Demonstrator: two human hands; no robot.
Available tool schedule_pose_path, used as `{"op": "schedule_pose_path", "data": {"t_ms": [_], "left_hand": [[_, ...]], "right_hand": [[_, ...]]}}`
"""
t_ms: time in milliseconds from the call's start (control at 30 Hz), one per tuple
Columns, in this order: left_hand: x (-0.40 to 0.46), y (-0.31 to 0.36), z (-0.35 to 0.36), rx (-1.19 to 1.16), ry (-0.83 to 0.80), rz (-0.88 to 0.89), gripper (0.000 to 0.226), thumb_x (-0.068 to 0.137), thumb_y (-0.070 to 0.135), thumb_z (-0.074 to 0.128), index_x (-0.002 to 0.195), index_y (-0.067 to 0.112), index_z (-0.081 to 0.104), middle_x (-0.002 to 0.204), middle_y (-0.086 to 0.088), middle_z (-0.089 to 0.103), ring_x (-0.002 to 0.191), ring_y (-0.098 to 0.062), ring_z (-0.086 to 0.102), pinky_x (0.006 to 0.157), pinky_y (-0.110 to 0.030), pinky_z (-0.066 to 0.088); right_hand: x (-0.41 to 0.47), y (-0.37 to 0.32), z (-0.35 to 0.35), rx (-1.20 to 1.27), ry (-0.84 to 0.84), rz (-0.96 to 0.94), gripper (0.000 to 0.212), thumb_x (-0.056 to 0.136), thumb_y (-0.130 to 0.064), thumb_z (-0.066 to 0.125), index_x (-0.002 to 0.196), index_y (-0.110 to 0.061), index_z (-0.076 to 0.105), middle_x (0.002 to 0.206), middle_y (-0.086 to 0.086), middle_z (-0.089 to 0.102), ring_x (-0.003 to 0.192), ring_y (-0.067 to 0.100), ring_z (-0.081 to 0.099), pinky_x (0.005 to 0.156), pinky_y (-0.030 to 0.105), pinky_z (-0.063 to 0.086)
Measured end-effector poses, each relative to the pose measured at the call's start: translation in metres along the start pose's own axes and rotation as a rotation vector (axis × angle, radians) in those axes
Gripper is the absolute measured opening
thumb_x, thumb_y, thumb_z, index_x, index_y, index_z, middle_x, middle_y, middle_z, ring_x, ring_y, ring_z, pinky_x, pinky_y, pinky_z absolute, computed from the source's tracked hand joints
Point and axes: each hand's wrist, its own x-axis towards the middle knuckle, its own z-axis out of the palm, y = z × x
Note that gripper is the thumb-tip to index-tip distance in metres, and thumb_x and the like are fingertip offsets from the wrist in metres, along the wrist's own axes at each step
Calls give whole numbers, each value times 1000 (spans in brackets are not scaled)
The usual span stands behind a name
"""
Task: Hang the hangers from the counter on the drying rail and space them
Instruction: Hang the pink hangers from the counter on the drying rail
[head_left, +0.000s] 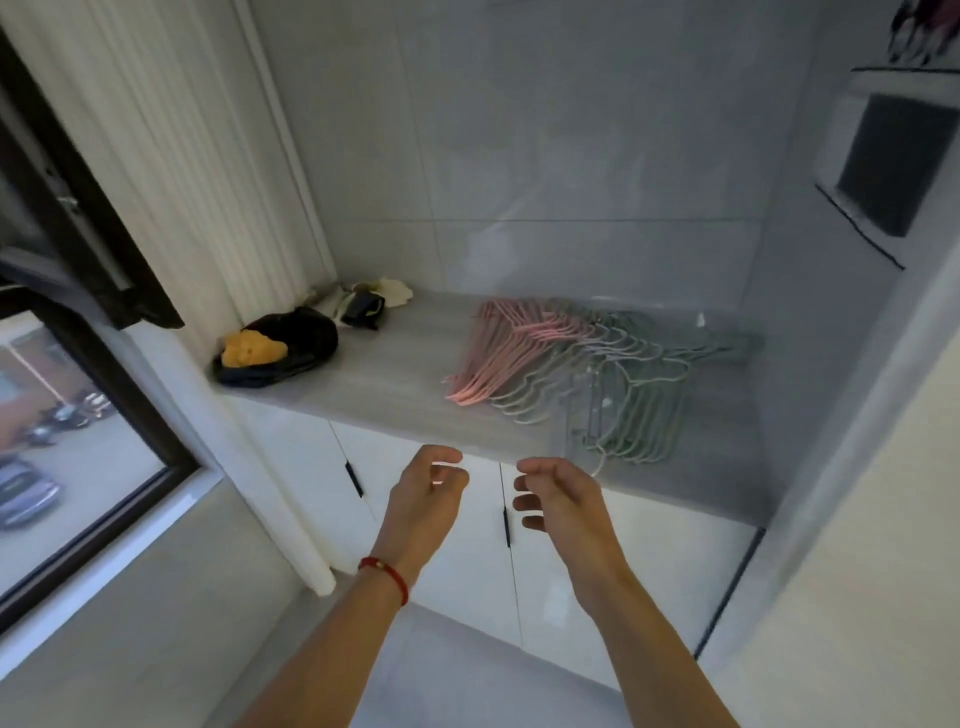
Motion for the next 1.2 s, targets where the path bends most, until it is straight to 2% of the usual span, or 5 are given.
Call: {"op": "schedule_pose_path", "data": {"t_ms": [100, 267, 567, 900, 1200], "left_hand": [[51, 10, 12, 48, 1, -15, 20, 97, 22, 57, 116, 27, 61, 115, -2, 65, 102, -17, 64, 93, -39, 58], [140, 21, 20, 204, 17, 23, 21, 96, 16, 61, 116, 20, 60, 102, 2, 63, 83, -8, 60, 59, -3, 41], [326, -9, 38, 556, -198, 3, 75, 66, 56, 68, 127, 12, 58, 123, -12, 65, 114, -33, 61, 100, -43, 51], [392, -17, 39, 666, -373, 9, 99, 57, 66, 74, 135, 12, 46, 127, -13, 63, 117, -35, 61, 100, -41, 52], [353, 7, 24, 647, -135, 128, 64, 97, 39, 59, 146, 6, 34, 134, -21, 46, 125, -34, 41, 102, -41, 43]], "right_hand": [[53, -14, -2, -43, -41, 16, 18, 97, -10, 54, 99, -18, 70, 95, 3, 73, 84, 18, 71, 81, 37, 59], [133, -30, 10, -52, -65, 29, 14, 97, -7, 55, 99, -12, 68, 93, 6, 72, 76, 14, 66, 71, 30, 53], [253, -36, 45, -144, -9, 90, 15, 95, -5, 54, 93, -13, 67, 63, -3, 70, 57, 10, 69, 68, 41, 55], [321, -21, 66, -195, 64, 99, 16, 89, 0, 56, 86, -9, 68, 70, 8, 68, 67, 23, 61, 63, 36, 48], [314, -21, 72, -181, -89, 126, 17, 89, -11, 55, 94, -20, 69, 80, 8, 73, 63, 18, 66, 56, 32, 50]]}}
